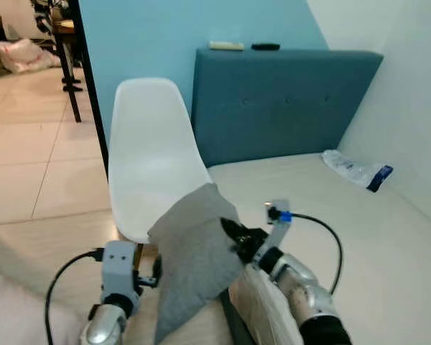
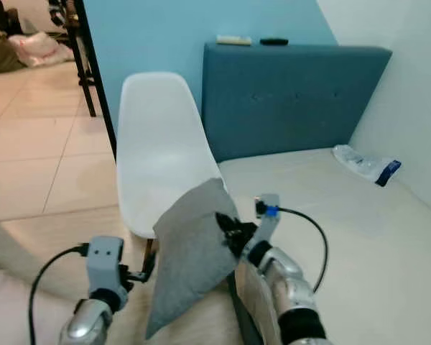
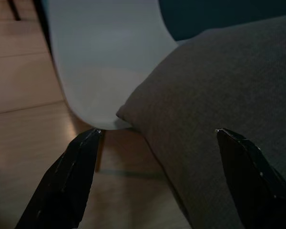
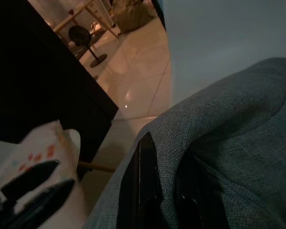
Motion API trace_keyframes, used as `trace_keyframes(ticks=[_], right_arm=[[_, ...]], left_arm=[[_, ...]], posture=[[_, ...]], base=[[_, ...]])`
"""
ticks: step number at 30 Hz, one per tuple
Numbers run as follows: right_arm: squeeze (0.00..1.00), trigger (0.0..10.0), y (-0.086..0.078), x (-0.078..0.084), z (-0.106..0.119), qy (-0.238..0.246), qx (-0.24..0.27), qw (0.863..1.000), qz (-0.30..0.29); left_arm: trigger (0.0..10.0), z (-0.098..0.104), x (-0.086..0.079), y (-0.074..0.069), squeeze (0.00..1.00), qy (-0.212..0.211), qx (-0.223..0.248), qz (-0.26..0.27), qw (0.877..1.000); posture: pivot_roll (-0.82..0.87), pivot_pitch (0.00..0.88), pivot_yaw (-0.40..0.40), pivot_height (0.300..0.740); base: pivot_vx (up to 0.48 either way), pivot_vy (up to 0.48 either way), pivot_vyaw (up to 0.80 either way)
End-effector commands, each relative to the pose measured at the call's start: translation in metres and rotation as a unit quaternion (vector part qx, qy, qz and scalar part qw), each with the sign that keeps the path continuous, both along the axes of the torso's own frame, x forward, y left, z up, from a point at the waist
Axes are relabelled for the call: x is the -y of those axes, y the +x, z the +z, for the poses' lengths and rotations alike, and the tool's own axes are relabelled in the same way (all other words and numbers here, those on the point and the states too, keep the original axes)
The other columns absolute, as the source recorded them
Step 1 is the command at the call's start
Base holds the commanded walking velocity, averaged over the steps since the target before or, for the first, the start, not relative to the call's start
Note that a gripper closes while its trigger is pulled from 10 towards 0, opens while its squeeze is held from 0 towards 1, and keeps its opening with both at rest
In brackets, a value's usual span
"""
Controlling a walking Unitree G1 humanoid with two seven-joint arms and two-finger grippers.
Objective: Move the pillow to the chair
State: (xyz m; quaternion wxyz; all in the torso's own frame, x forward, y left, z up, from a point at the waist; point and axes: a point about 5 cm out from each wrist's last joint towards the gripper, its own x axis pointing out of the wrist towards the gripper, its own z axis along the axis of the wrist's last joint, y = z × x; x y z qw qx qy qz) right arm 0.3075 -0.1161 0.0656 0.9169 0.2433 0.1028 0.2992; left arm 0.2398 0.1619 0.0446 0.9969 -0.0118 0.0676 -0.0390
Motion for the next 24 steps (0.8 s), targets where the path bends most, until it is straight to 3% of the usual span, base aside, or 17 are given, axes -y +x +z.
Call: trace_keyframes(ticks=[1, 15, 24], right_arm=[[0.00, 10.0, 0.010, 0.008, 0.017, 0.005, 0.049, 0.999, -0.024], [0.00, 10.0, 0.012, 0.011, 0.020, 0.005, 0.063, 0.997, -0.033], [0.00, 10.0, 0.010, 0.012, 0.021, 0.001, 0.073, 0.997, -0.023]], left_arm=[[10.0, -0.003, 0.004, -0.002, 0.00, 0.002, -0.007, -0.009, 1.000], [10.0, -0.001, 0.009, -0.001, 0.00, -0.002, -0.003, -0.018, 1.000], [10.0, -0.001, 0.014, 0.000, 0.00, -0.005, -0.001, -0.025, 1.000]], posture=[[0.14, 0.002, -0.110, 0.740], [0.14, 0.003, -0.111, 0.740], [0.13, 0.006, -0.110, 0.740]], base=[[0.307, 0.000, 0.00], [0.312, 0.000, 0.00], [0.319, 0.000, 0.73]])
